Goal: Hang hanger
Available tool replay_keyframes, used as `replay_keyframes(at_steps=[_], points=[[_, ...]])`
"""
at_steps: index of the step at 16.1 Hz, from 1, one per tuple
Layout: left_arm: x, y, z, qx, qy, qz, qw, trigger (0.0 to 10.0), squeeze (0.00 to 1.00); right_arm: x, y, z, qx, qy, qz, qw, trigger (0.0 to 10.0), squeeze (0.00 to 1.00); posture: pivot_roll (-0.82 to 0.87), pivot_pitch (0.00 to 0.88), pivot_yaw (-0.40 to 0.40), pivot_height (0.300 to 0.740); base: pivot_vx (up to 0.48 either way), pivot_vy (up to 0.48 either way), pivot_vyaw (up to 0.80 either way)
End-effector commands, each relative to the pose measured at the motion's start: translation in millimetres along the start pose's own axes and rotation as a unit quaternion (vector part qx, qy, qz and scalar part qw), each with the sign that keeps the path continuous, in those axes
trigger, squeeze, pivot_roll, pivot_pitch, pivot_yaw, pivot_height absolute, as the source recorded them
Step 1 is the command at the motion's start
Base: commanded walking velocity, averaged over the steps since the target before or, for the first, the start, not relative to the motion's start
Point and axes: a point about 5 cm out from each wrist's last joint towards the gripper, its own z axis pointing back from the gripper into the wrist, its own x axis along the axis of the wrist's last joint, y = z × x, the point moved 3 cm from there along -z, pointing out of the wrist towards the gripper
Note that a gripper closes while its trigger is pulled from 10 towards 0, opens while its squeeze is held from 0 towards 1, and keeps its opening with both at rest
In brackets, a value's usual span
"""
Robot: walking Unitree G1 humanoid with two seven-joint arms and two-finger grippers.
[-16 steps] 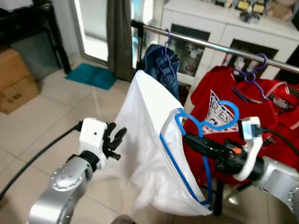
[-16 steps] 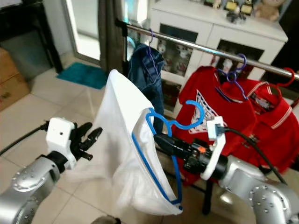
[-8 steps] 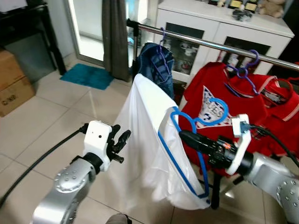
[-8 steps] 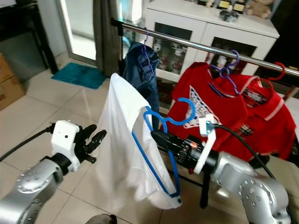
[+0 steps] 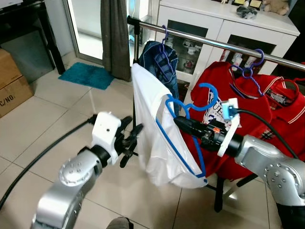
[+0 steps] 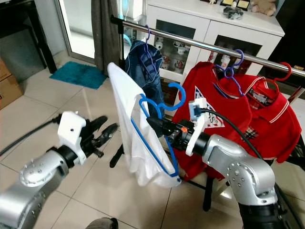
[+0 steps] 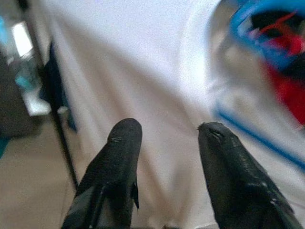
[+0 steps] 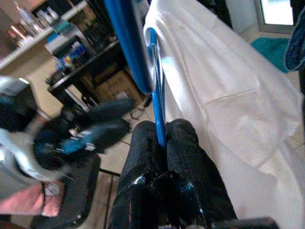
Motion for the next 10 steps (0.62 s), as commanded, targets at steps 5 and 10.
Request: replay_keyframes(at_steps=[5, 10], points=[[40.1, 2.6, 8.2, -0.126, -0.019, -0.046, 0.991, 10.0, 1.00, 9.3, -11.1, -10.1, -0.027, 0.011, 0.043, 0.999, 10.0, 0.00, 0.12, 0.000, -0.085, 0.740, 0.000, 0.000, 0.00], [-0.1, -18.3, -9.8, -0.157, 0.055, -0.068, 0.984, 10.0, 0.00, 21.0, -30.2, -25.4, -0.104, -0.021, 0.026, 0.994, 10.0, 0.00, 0.12, 0.000, -0.091, 0.740, 0.000, 0.000, 0.00]])
